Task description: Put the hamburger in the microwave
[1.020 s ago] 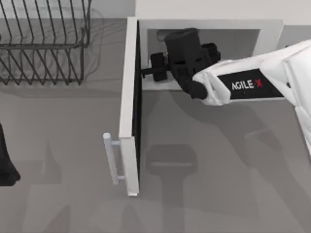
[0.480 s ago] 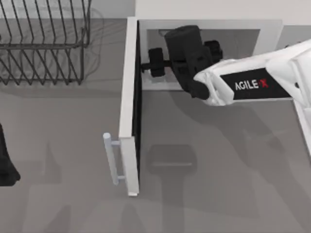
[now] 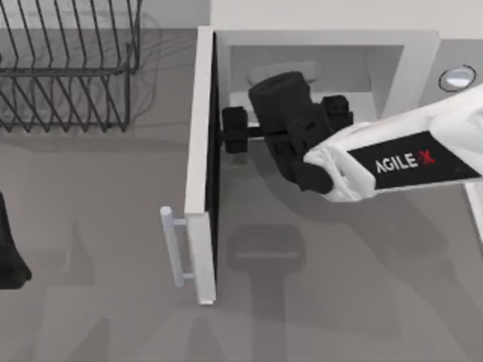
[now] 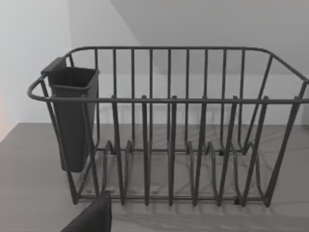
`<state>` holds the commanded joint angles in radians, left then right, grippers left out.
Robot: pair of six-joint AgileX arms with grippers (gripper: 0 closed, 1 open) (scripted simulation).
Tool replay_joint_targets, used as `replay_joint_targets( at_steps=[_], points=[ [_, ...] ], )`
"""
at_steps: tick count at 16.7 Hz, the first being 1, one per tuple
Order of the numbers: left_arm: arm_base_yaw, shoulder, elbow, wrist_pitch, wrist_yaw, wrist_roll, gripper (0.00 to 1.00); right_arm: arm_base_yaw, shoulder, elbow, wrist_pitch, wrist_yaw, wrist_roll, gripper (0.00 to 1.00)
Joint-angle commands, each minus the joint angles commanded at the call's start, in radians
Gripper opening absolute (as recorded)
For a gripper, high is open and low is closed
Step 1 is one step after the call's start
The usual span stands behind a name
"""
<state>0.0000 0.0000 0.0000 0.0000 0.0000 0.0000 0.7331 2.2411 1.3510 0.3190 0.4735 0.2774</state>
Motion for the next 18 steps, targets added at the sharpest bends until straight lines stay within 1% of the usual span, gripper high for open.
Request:
replay_joint_targets(
  at_steps=[5,10,14,18],
  points=[
    [0.0,0.0,0.0,0.0,0.0,0.0,1.0,0.068,-0.108,-0.2,0.041,0.064,0.031,1.0],
    [0.0,0.0,0.0,0.0,0.0,0.0,1.0,0.116,-0.2,-0.368,0.132,0.117,0.057,1.0],
    [0.0,0.0,0.0,0.0,0.0,0.0,1.0,0.135,-0.224,-0.455,0.195,0.143,0.074,1.0],
    [0.0,0.0,0.0,0.0,0.0,0.0,1.0,0.137,-0.201,-0.491,0.196,0.144,0.078,1.0]
  ],
)
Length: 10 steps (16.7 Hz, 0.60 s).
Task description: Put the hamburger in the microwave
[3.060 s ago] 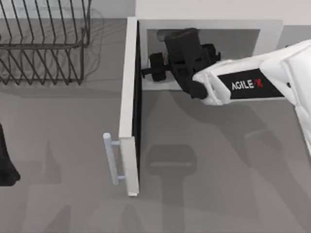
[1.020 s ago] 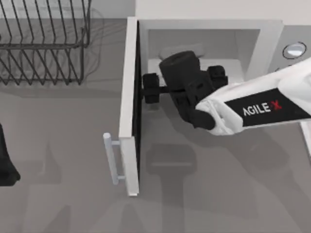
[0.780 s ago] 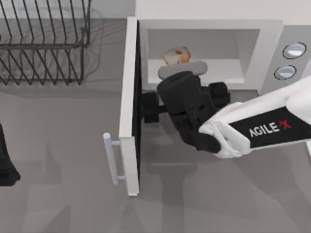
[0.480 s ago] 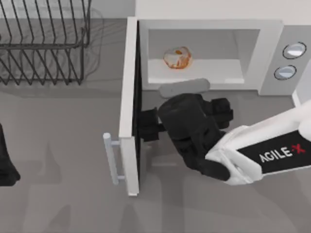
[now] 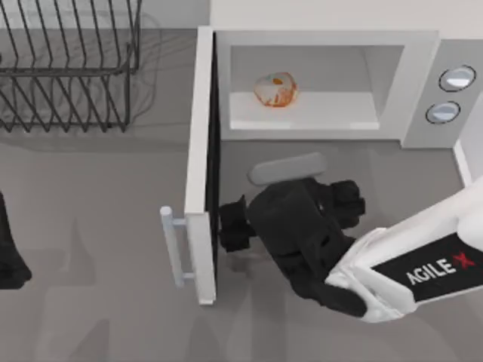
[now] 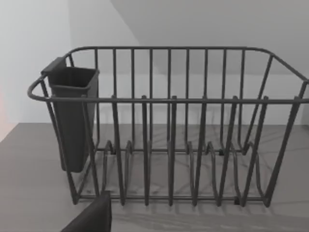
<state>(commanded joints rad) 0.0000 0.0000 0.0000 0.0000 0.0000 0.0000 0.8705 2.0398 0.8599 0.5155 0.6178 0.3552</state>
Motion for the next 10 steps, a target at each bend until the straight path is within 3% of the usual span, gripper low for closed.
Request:
replay_joint_targets(
  at_steps=[10],
  points=[
    [0.0,0.0,0.0,0.0,0.0,0.0,1.0,0.021,-0.066,0.061,-0.031,0.014,0.024,1.0]
  ],
)
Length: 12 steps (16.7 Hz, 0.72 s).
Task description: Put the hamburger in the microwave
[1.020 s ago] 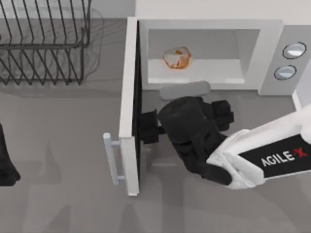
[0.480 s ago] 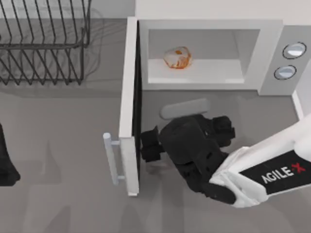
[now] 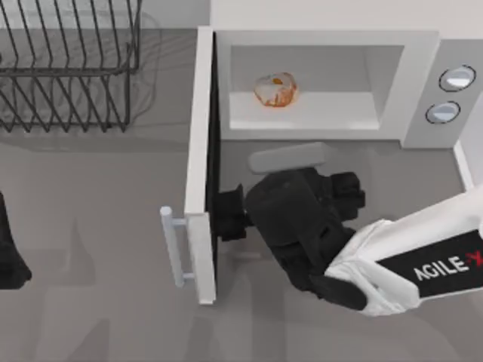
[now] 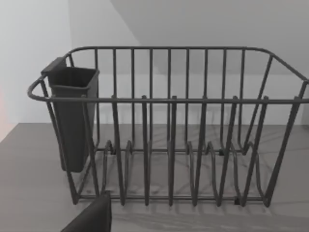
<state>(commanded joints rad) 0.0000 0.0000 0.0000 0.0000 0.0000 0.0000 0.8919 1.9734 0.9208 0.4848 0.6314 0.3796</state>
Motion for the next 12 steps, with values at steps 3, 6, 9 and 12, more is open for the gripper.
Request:
replay_joint_targets(
  at_steps=[3,6,9,12],
  points=[
    [0.0,0.0,0.0,0.0,0.0,0.0,1.0,0.015,-0.018,0.01,-0.076,0.0,0.013,1.0],
    [0.0,0.0,0.0,0.0,0.0,0.0,1.0,0.023,-0.031,0.008,-0.175,-0.005,0.015,1.0],
    [0.0,0.0,0.0,0.0,0.0,0.0,1.0,0.023,-0.048,0.005,-0.273,-0.014,0.007,1.0],
    [0.0,0.0,0.0,0.0,0.0,0.0,1.0,0.014,-0.072,0.008,-0.347,-0.021,-0.005,1.0]
  ],
)
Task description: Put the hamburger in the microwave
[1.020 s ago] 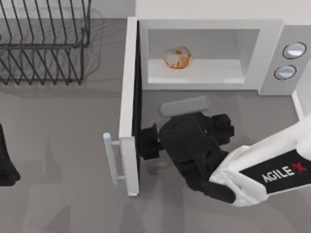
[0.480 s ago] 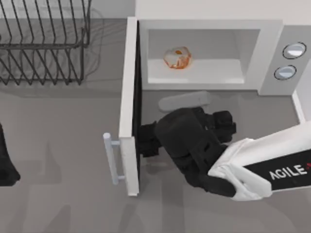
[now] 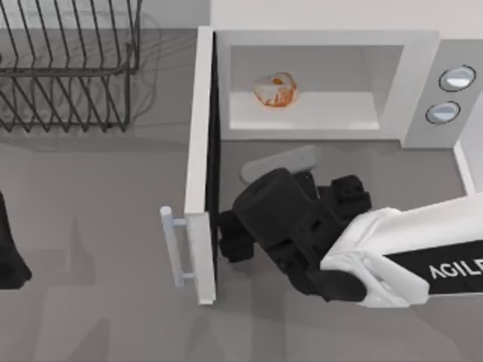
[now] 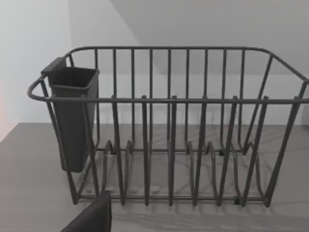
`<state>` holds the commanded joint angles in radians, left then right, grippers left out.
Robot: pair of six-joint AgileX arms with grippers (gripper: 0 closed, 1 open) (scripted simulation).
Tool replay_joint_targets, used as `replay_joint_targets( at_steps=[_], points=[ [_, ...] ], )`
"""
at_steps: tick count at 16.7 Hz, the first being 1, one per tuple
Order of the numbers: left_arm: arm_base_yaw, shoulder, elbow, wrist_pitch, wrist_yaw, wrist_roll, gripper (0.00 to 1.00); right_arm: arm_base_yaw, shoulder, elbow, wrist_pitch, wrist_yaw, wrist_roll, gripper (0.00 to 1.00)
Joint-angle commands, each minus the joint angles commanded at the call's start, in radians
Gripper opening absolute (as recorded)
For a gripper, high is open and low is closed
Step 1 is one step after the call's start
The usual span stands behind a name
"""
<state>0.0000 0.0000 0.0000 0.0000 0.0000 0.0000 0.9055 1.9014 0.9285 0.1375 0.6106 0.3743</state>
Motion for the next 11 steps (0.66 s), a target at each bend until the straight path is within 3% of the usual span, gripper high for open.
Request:
replay_joint_targets(
  at_steps=[11],
  points=[
    [0.0,0.0,0.0,0.0,0.0,0.0,1.0,-0.046,-0.14,0.063,-0.031,0.003,-0.022,1.0]
  ],
)
